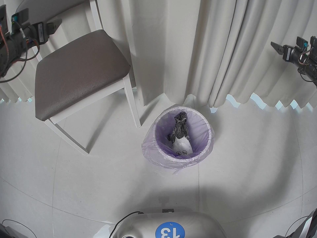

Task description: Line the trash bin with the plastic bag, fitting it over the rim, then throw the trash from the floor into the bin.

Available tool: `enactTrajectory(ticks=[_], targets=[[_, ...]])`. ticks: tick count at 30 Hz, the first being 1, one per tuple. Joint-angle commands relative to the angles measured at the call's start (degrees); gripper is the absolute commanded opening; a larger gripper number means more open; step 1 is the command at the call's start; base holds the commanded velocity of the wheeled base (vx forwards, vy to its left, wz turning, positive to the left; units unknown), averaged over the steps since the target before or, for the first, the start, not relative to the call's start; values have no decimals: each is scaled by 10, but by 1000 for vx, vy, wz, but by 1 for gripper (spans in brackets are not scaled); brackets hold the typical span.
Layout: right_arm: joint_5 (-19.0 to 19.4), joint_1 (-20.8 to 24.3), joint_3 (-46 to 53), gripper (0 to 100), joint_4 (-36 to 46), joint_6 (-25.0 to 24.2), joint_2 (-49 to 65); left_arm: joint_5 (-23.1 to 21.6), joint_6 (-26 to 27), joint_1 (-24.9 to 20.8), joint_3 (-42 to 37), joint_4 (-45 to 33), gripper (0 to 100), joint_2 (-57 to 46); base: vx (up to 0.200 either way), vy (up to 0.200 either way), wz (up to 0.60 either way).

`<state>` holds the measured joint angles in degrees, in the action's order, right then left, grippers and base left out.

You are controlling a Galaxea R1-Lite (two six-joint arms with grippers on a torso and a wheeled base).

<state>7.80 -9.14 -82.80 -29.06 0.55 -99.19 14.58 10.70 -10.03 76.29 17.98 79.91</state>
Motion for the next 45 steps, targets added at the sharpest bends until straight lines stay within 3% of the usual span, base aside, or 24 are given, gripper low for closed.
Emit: enactTrajectory(ticks=[1,15,32,40,45], targets=[[-34,3,28,100,0,-8,95,20,0,5,-29,-20,100,-102,0,0,0],[-50,-6,91,100,9,-8,339,16,5,5,-21,-189,100,-302,0,0,0],[-41,-11,187,100,274,8,687,14,5,-1,-37,-293,100,-437,0,0,0],[-42,5,226,100,383,9,829,-26,27,-13,-38,-383,100,-531,0,0,0],[-39,9,256,100,408,9,892,-27,26,-22,-41,-425,100,-578,0,0,0]])
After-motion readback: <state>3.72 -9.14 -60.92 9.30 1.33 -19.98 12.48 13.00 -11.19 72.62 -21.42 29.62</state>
